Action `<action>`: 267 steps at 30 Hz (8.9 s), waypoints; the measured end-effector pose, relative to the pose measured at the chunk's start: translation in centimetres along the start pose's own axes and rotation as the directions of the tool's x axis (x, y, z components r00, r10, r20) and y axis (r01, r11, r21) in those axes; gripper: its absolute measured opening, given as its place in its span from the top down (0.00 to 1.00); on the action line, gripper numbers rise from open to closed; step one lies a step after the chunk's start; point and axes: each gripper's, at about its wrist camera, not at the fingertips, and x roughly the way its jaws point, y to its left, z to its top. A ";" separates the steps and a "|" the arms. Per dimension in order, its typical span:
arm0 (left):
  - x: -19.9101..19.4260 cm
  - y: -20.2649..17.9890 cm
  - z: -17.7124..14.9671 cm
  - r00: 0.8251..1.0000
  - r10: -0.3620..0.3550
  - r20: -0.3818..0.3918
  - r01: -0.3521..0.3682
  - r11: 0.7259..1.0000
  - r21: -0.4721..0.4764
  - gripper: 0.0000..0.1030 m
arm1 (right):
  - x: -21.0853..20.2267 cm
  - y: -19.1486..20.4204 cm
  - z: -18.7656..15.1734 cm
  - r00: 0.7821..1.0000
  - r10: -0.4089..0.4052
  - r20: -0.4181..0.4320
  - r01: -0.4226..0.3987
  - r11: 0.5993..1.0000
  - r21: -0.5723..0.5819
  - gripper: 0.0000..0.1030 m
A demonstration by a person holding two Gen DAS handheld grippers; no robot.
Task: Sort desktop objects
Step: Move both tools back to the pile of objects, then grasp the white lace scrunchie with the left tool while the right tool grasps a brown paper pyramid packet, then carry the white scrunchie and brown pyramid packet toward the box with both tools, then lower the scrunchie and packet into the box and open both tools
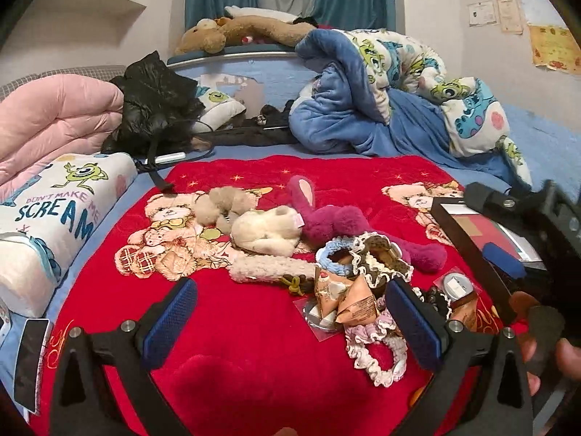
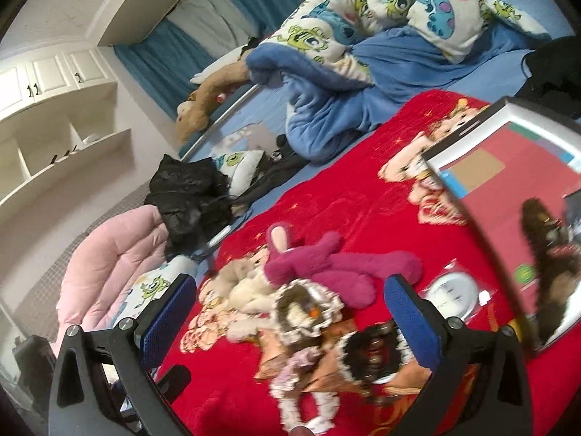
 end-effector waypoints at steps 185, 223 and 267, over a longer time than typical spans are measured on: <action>-4.1 -28.9 -5.4 0.896 -0.429 -0.116 0.445 0.865 0.231 0.89 | -20.8 -16.2 2.6 0.870 -0.492 0.009 0.492 0.867 -0.076 0.45; -2.1 -29.9 -1.6 0.915 -0.403 -0.010 0.396 0.895 0.204 0.89 | -19.4 -18.0 4.0 0.865 -0.492 0.098 0.500 0.863 -0.079 0.45; 15.8 -32.4 4.0 0.925 -0.341 -0.170 0.362 0.925 0.113 0.89 | -5.6 -22.7 10.5 0.878 -0.479 0.008 0.478 0.874 -0.088 0.45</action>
